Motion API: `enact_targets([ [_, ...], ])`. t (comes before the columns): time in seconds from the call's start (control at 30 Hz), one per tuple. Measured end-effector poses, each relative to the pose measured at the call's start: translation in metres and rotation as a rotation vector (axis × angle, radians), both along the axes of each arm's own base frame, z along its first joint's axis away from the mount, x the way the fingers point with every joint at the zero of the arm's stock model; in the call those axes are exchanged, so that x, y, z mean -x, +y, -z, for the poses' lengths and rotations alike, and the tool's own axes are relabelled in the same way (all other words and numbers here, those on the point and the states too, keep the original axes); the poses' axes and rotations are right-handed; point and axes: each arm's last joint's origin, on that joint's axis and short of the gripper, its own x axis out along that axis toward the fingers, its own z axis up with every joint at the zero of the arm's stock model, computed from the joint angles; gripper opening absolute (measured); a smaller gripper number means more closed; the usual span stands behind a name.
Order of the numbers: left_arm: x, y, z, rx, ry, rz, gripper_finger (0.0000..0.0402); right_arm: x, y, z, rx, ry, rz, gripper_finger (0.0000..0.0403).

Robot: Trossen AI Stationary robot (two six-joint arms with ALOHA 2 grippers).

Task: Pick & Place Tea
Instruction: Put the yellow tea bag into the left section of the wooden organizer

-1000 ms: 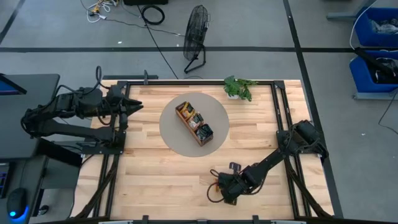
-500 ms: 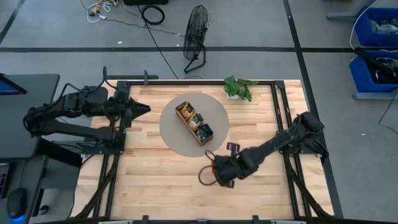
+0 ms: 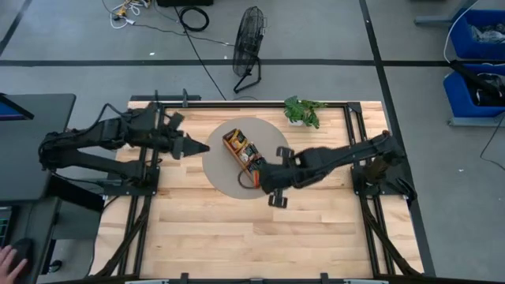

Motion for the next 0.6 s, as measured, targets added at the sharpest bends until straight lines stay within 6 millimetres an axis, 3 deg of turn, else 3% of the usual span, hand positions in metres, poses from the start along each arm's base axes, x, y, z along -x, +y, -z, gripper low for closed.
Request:
enact_targets([
  [0.13,-0.016,-0.003,0.006,0.054,0.025,0.032,0.0116,0.003,-0.012,-0.027,0.025,-0.039,0.013,0.0000],
  [0.3,-0.043,-0.002,0.008,0.146,-0.021,0.081,0.0193,0.003,-0.026,-0.052,0.056,-0.107,0.001,0.0000],
  [0.43,-0.066,-0.001,0.015,0.247,-0.022,0.103,0.0236,0.003,-0.036,-0.060,0.077,-0.120,-0.009,0.0000],
  [0.6,-0.089,-0.002,0.030,0.314,0.023,0.156,0.0247,0.005,-0.042,-0.061,0.107,-0.093,-0.049,0.0000],
])
